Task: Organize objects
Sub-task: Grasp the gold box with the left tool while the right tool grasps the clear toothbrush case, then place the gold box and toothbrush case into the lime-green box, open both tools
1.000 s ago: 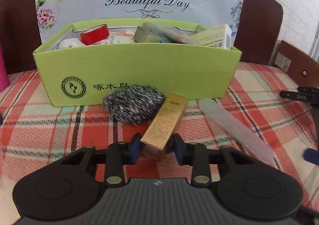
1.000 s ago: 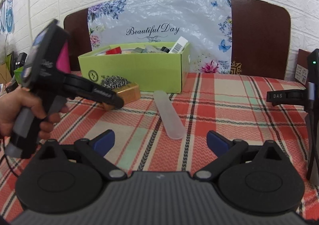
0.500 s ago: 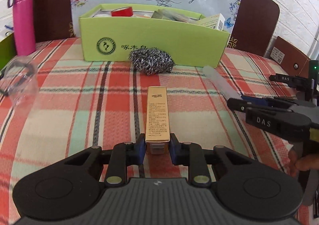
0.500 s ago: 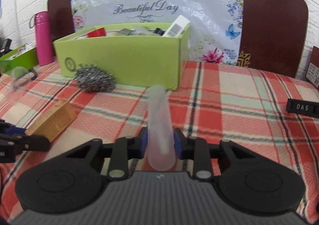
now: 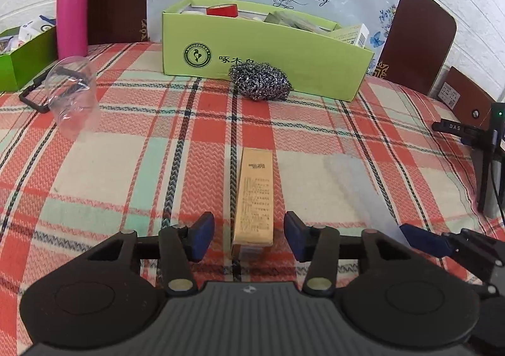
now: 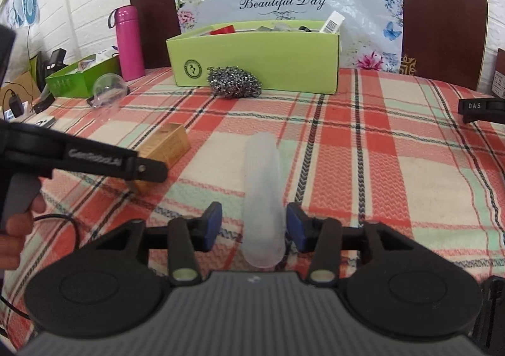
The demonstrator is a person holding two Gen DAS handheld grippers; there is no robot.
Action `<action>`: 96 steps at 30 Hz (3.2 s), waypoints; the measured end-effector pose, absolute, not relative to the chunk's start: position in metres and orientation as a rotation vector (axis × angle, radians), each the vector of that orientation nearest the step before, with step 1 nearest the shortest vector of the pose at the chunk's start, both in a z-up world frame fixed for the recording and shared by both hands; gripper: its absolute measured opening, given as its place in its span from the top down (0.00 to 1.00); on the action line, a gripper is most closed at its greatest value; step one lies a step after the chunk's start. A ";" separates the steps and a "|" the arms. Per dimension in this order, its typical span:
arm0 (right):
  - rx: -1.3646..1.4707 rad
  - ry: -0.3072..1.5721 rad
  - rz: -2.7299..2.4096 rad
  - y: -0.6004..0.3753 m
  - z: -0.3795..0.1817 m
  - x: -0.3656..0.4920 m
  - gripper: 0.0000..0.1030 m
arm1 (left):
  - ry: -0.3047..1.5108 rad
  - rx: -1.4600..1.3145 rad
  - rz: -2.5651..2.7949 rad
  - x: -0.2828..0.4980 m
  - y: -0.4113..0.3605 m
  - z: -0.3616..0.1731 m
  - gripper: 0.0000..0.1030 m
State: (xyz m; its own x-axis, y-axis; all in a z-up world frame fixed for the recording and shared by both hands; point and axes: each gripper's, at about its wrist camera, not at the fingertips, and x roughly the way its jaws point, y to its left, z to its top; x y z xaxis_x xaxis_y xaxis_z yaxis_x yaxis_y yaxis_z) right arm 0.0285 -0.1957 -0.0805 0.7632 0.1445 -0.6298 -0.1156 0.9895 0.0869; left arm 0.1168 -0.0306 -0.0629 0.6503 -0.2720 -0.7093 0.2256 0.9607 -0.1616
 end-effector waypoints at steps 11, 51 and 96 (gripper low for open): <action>0.052 0.677 0.128 -0.197 -0.083 0.042 0.56 | 0.817 -0.060 -0.273 0.128 -0.035 -0.065 0.48; -0.042 0.407 0.103 -0.225 0.021 0.255 0.74 | 0.605 -0.209 -0.356 0.299 -0.052 0.049 0.76; -0.240 0.539 0.254 -0.159 -0.046 0.071 0.00 | 0.698 -0.130 -0.049 0.140 0.026 -0.036 0.27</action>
